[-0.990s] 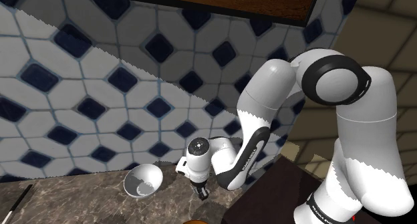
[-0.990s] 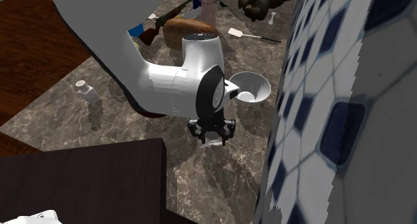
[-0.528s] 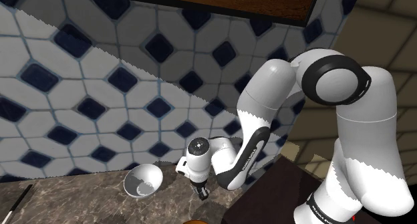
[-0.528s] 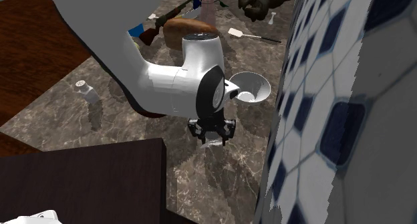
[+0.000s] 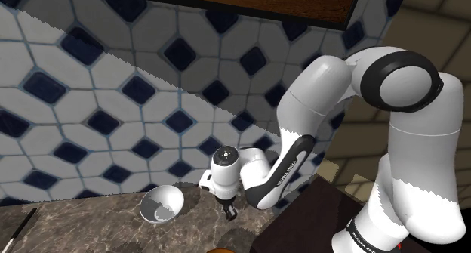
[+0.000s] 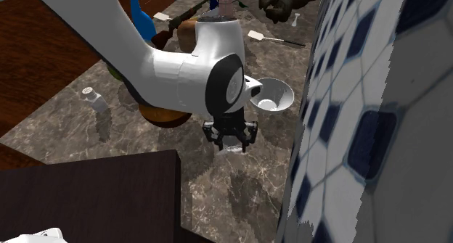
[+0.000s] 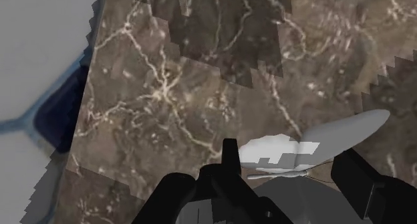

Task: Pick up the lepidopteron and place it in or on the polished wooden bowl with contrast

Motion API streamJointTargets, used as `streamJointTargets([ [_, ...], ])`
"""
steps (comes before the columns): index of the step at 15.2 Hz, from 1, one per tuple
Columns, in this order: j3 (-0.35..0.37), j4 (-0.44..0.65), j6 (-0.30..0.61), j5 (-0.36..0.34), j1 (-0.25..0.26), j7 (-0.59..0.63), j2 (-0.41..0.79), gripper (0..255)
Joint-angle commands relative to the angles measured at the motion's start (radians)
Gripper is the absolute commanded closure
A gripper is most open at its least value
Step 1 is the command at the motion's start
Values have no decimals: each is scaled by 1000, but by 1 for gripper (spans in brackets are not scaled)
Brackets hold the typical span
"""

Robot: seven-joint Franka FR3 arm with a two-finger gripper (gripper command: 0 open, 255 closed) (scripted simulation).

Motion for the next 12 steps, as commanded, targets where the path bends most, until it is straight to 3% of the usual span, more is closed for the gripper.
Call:
streamJointTargets([
  [1,13,-10,-20,20,-10,-20,-31,255],
  [12,73,-41,-133,137,-47,-125,-187,255],
])
